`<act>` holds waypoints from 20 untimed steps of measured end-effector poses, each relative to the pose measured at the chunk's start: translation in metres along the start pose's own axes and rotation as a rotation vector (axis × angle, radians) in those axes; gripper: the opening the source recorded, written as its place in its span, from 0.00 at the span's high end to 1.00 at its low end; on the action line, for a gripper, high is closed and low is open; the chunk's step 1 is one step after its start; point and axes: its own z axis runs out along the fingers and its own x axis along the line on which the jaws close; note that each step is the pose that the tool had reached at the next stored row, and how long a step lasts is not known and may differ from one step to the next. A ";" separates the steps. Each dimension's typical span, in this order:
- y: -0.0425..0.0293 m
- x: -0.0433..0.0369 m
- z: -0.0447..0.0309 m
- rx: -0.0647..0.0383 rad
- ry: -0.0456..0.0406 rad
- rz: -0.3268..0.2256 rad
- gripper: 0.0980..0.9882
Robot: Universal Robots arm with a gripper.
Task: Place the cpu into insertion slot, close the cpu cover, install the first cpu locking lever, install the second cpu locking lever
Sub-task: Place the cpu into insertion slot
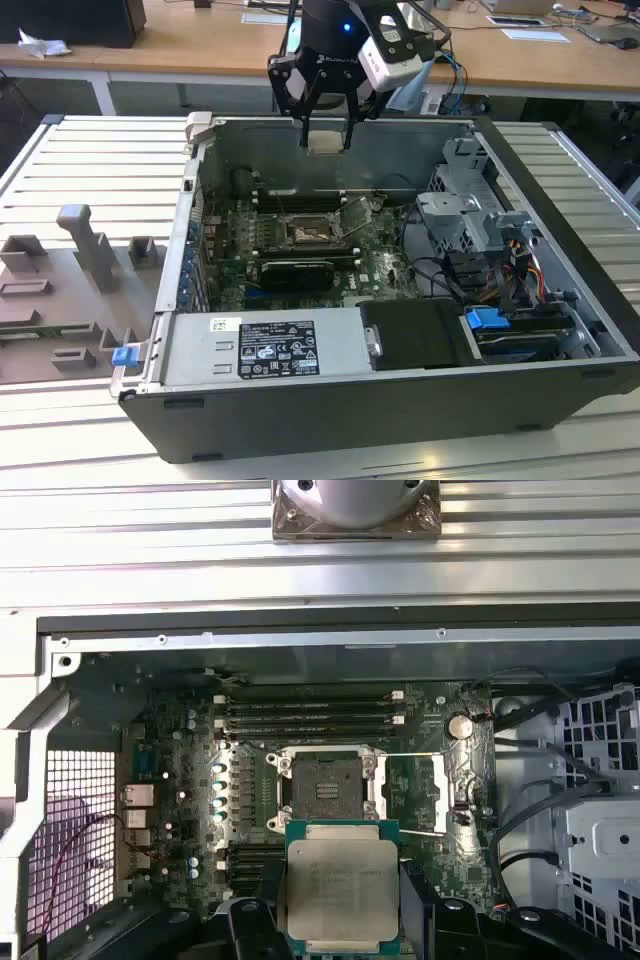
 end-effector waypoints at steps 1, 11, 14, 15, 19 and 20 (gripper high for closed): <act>0.0000 0.0000 0.0000 0.000 0.0000 0.000 0.51; 0.0000 0.0000 0.0001 0.000 -0.0020 0.022 0.51; 0.0000 0.0000 0.0001 0.000 -0.0024 0.027 0.51; 0.0000 0.0000 0.0001 -0.001 -0.0027 0.030 0.51; 0.0000 0.0000 0.0001 -0.001 -0.0032 0.035 0.51; 0.0000 0.0000 0.0001 -0.001 -0.0034 0.039 0.51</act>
